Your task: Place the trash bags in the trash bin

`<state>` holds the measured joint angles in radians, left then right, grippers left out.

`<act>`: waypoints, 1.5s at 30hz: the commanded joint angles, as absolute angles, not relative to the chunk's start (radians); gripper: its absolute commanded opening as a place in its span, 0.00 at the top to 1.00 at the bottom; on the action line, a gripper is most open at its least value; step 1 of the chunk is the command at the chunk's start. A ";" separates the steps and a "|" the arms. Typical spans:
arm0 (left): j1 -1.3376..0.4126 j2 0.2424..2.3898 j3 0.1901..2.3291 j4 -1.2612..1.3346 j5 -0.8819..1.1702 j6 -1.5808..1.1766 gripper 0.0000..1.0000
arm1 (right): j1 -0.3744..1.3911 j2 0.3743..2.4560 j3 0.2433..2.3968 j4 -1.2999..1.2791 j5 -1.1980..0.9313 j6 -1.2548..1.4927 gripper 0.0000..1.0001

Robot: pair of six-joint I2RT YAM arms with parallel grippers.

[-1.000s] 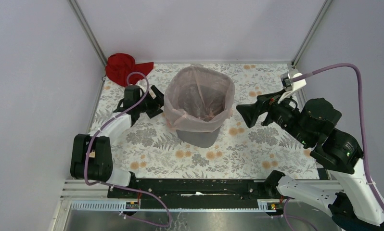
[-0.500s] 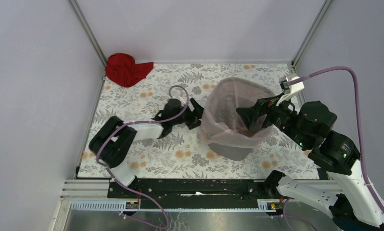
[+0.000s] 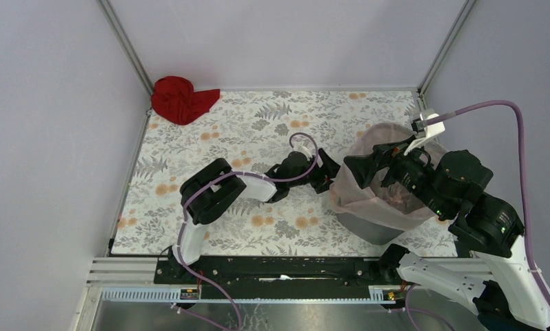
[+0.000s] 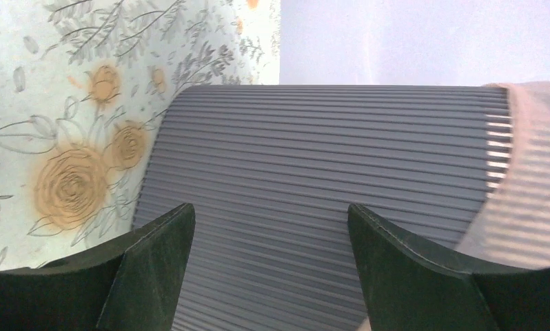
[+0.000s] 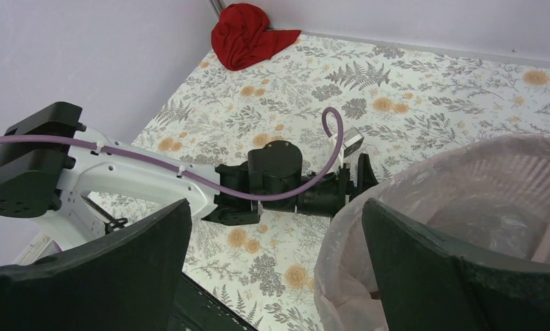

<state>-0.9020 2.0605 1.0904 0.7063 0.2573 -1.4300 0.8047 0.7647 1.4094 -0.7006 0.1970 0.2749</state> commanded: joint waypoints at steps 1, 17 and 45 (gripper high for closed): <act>-0.903 2.006 1.132 0.713 0.207 -1.325 0.13 | 0.805 0.762 1.417 -0.694 0.201 0.298 0.00; -0.817 1.579 0.675 0.595 0.219 -1.211 0.05 | 0.805 0.782 1.390 -0.609 0.160 0.291 0.00; -0.748 1.738 0.788 0.707 0.356 -1.208 0.08 | 0.804 0.748 1.425 -0.680 0.192 0.280 0.00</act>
<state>-0.8612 1.9877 0.9291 0.7265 0.4046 -1.3113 0.8047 0.7441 1.4246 -0.7063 0.1745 0.2852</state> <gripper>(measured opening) 0.894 0.994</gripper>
